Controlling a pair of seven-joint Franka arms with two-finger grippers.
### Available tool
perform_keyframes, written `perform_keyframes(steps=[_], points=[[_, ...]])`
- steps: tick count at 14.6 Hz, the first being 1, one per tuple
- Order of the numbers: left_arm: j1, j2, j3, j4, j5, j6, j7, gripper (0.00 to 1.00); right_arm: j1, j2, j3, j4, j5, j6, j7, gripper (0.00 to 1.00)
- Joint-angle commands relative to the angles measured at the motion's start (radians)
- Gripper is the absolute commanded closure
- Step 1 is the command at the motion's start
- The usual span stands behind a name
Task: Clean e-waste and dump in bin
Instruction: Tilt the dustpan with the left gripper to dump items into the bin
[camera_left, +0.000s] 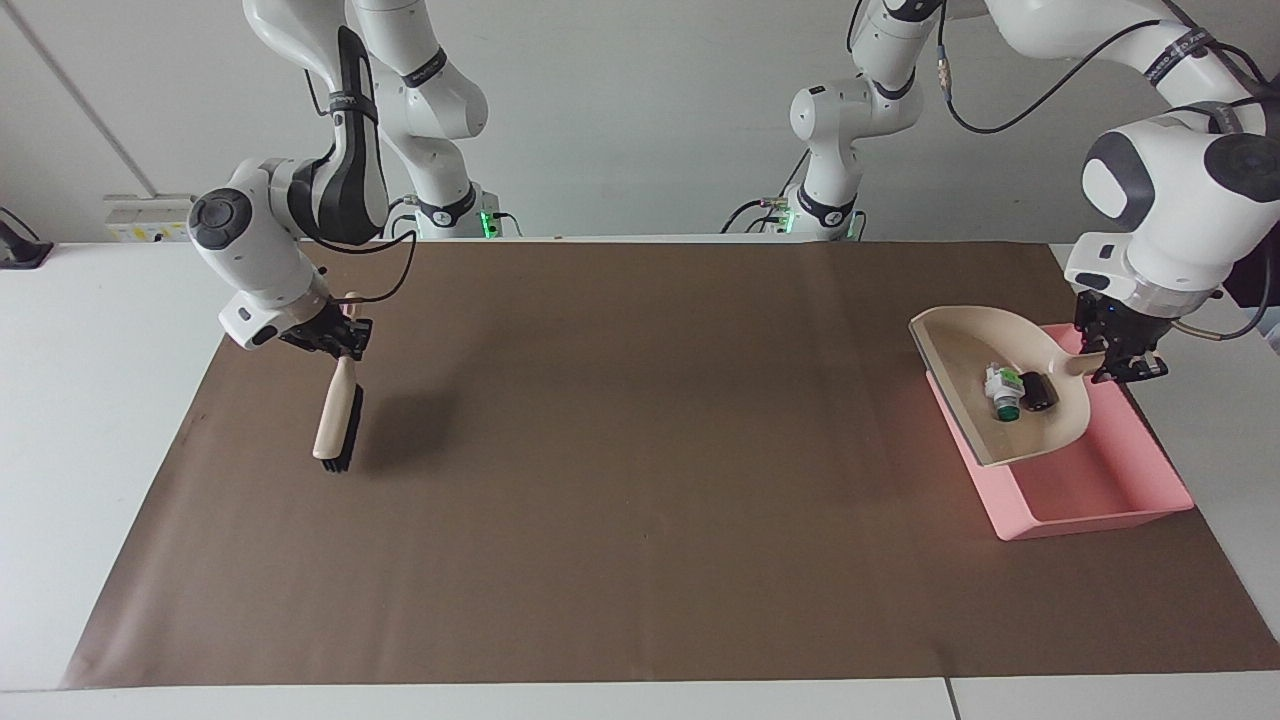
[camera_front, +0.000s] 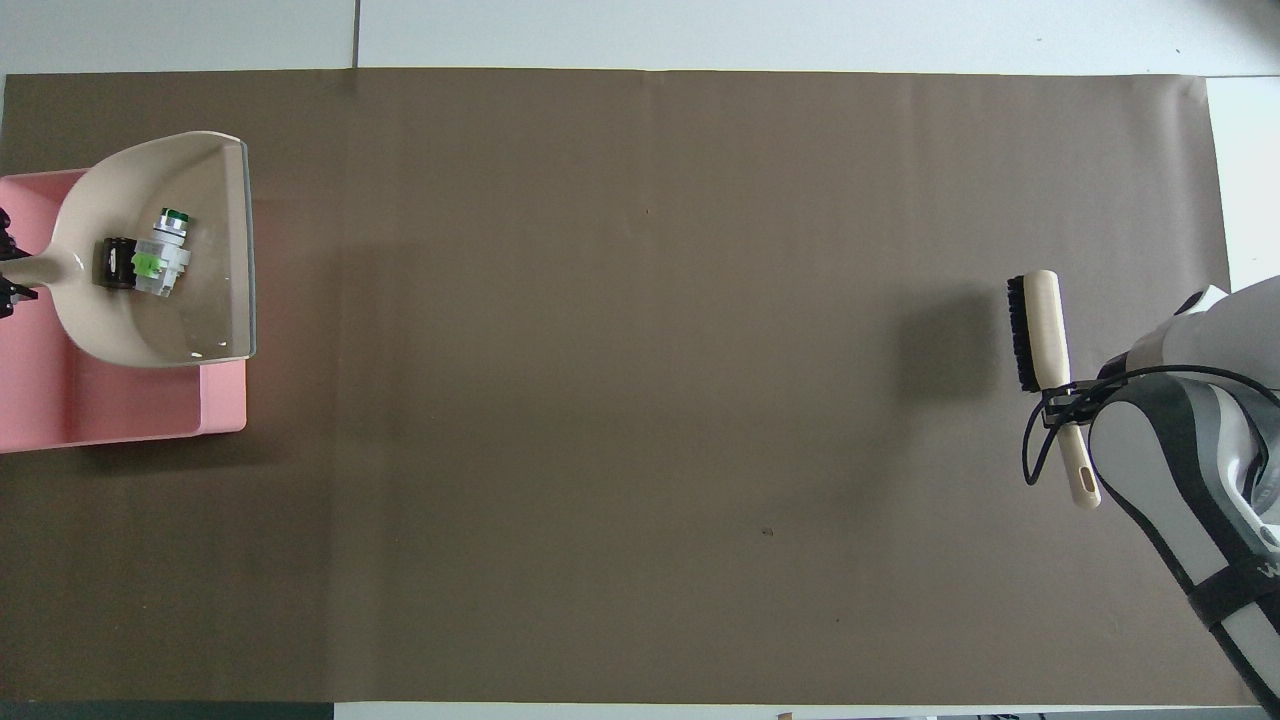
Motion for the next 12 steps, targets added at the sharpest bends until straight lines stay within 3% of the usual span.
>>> perform_keyframes(steps=[1, 5, 7, 8, 9, 10, 11, 12], points=[[0.025, 0.032, 0.024, 0.049, 0.021, -0.022, 0.007, 1.0, -0.023, -0.011, 0.014, -0.027, 0.041, 0.03, -0.06, 1.0], [0.022, 0.069, 0.126, 0.07, 0.085, 0.042, -0.011, 1.0, -0.025, -0.004, 0.014, -0.063, 0.047, 0.076, -0.072, 0.97], [0.013, 0.081, 0.129, 0.07, 0.215, 0.09, -0.042, 1.0, -0.023, -0.004, 0.014, -0.065, 0.047, 0.08, -0.086, 0.89], [0.007, 0.083, 0.129, 0.069, 0.286, 0.105, -0.079, 1.0, -0.022, -0.004, 0.014, -0.065, 0.047, 0.08, -0.098, 0.72], [0.004, 0.081, 0.129, 0.064, 0.352, 0.11, -0.114, 1.0, -0.022, -0.004, 0.014, -0.065, 0.047, 0.08, -0.112, 0.48], [-0.004, 0.081, 0.129, 0.058, 0.402, 0.109, -0.151, 1.0, -0.022, -0.004, 0.014, -0.06, 0.045, 0.073, -0.115, 0.1], [-0.037, 0.077, 0.129, 0.038, 0.453, 0.106, -0.197, 1.0, -0.02, -0.004, 0.014, -0.05, 0.045, 0.065, -0.12, 0.0], [-0.056, 0.072, 0.129, 0.018, 0.523, 0.096, -0.246, 1.0, -0.014, -0.004, 0.014, -0.036, 0.045, 0.064, -0.115, 0.0]])
